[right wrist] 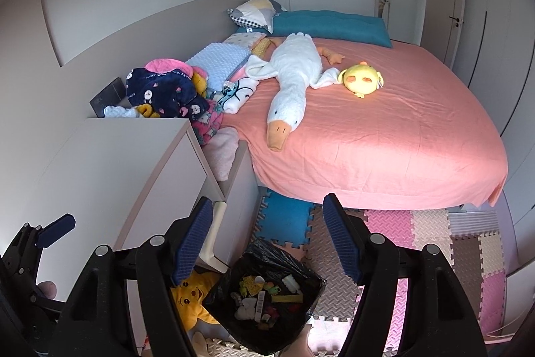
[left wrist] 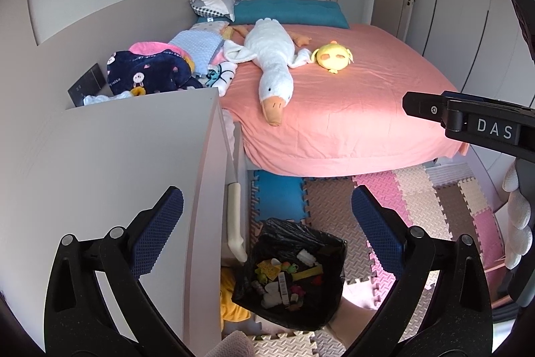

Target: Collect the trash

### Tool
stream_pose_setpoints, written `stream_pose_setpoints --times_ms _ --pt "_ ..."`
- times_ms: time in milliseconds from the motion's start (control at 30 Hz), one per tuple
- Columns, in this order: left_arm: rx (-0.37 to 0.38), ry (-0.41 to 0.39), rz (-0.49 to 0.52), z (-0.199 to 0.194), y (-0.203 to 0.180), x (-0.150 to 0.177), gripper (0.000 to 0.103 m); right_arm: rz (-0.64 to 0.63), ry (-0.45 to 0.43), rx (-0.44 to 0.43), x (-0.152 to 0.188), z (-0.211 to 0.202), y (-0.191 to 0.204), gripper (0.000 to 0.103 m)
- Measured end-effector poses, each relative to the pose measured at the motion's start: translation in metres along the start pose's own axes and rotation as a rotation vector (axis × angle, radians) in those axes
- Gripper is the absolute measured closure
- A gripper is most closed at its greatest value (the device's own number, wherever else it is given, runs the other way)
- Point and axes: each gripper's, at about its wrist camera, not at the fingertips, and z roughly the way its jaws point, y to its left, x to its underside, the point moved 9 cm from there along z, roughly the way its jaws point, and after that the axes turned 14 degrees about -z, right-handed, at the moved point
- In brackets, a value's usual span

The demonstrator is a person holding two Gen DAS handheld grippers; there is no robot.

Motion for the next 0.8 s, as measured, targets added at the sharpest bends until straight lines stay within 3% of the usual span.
stream_pose_setpoints --times_ms 800 --pt "0.016 0.004 0.005 -0.0025 -0.0015 0.0004 0.006 -0.002 0.0 -0.001 0.0011 -0.0005 0.0001 0.034"
